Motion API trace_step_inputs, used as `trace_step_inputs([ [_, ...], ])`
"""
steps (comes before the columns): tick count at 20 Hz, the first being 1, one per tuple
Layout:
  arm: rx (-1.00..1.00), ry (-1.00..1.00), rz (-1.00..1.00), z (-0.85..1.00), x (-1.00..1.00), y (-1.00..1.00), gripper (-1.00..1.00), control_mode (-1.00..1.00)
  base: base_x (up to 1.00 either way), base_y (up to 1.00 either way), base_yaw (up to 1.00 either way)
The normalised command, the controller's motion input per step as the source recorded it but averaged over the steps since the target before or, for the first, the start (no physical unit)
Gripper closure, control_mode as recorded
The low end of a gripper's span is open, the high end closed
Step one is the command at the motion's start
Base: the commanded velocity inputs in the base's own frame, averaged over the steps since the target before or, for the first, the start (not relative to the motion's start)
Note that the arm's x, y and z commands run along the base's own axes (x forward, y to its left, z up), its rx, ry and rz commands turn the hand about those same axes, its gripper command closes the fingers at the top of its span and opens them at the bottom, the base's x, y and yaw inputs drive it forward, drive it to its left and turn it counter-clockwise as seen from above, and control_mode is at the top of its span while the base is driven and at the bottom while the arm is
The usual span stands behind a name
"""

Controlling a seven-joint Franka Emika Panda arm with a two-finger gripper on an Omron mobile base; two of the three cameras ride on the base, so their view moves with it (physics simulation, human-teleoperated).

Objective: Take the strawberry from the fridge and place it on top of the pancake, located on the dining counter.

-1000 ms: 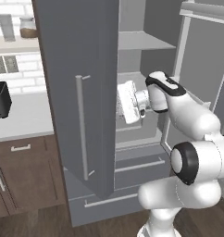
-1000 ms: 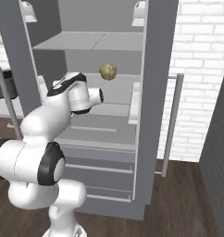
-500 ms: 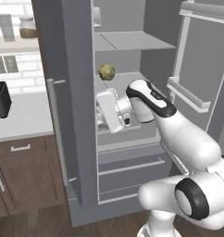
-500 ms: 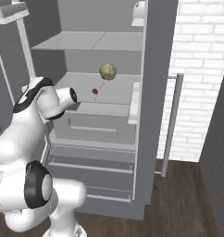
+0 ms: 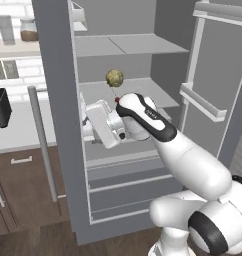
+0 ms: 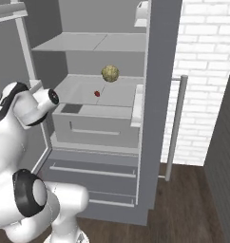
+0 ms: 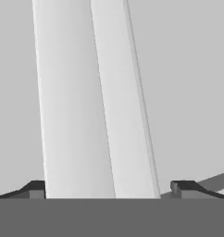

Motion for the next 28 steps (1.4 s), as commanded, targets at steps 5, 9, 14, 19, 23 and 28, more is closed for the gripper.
trace_step_inputs([
  [5,0.00,-0.01,0.00,0.02,0.00,-0.10,-1.00,-1.00,0.00,0.00,0.00],
  [9,0.00,0.00,0.00,0.10,0.01,-0.84,-1.00,-1.00,0.00,0.00,0.00],
  [14,-0.31,0.02,0.00,0.08,0.10,-0.95,-1.00,-1.00,0.00,0.00,0.00],
  [19,-0.54,0.00,0.00,0.00,0.00,-0.85,-1.00,-1.00,0.00,0.00,0.00],
  [23,-0.50,0.00,0.00,-0.15,-0.02,-0.98,-1.00,-1.00,0.00,0.00,0.00],
  [28,-0.42,-0.09,-0.01,-0.55,-0.32,-1.00,-1.00,-1.00,0.00,0.00,0.00],
])
